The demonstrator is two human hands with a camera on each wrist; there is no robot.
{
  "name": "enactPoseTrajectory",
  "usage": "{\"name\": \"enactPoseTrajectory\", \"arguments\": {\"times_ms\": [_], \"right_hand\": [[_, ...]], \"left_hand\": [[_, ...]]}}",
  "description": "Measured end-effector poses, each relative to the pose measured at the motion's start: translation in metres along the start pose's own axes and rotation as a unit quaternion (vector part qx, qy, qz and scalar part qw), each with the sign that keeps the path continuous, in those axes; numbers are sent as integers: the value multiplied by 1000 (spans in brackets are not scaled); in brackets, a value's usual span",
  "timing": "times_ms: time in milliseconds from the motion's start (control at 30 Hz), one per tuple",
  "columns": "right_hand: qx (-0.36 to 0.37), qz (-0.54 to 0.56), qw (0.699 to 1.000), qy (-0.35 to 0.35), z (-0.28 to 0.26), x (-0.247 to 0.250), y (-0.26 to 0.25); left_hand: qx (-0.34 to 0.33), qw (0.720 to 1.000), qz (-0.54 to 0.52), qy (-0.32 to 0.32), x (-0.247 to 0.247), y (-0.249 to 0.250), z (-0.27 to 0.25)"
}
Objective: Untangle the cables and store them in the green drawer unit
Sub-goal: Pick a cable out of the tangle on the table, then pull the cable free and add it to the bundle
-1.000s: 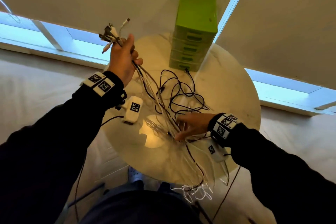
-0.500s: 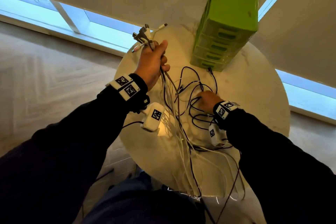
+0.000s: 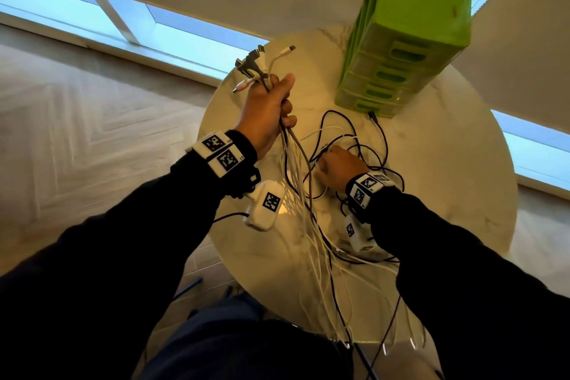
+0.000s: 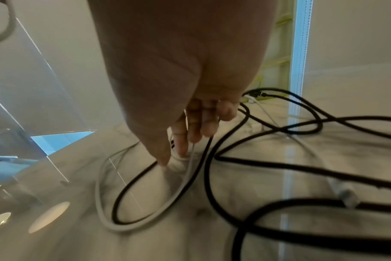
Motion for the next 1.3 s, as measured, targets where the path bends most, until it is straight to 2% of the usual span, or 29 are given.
{"name": "enactPoseTrajectory", "arguments": {"times_ms": [67, 233, 367, 533, 667, 800, 867, 1033, 1167, 1300], "right_hand": [[-22, 2, 999, 36, -2, -1, -5], [-33, -13, 999, -37, -9, -13, -31], [-73, 35, 996, -33, -7, -18, -41], [-100, 44, 993, -45, -11, -20, -37], [-107, 4, 994, -25, -18, -22, -37], [-87, -51, 994, -46, -25, -21, -43], [-94, -24, 994, -54, -27, -16, -40], [-87, 121, 988, -47, -40, 9, -23], [-81, 147, 985, -33, -56, 37, -3], [-62, 185, 980, 35, -82, 63, 9]], "left_hand": [[0, 1000, 2, 0, 3, -1, 0], [1, 1000, 2, 5, 8, -2, 0], [3, 1000, -2, 6, 8, -3, -1], [7, 1000, -1, 7, 8, -8, -5], [15, 1000, -9, 12, 11, -13, -8], [29, 999, -14, 6, 12, -20, -14], [32, 999, -15, 6, 13, -22, -16], [32, 999, -21, 9, 14, -27, -18], [29, 999, -17, 3, 11, -30, -19], [30, 999, -15, 4, 5, -30, -19]]}}
Point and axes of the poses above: each hand's wrist, its own z-axis towards the middle knuckle, its own x-axis out of the back of the hand, y = z × x, the point moved 1 cm from there along z, towards the middle knuckle, and after that the axes turned 5 degrees about -z, right-handed, at the moved point
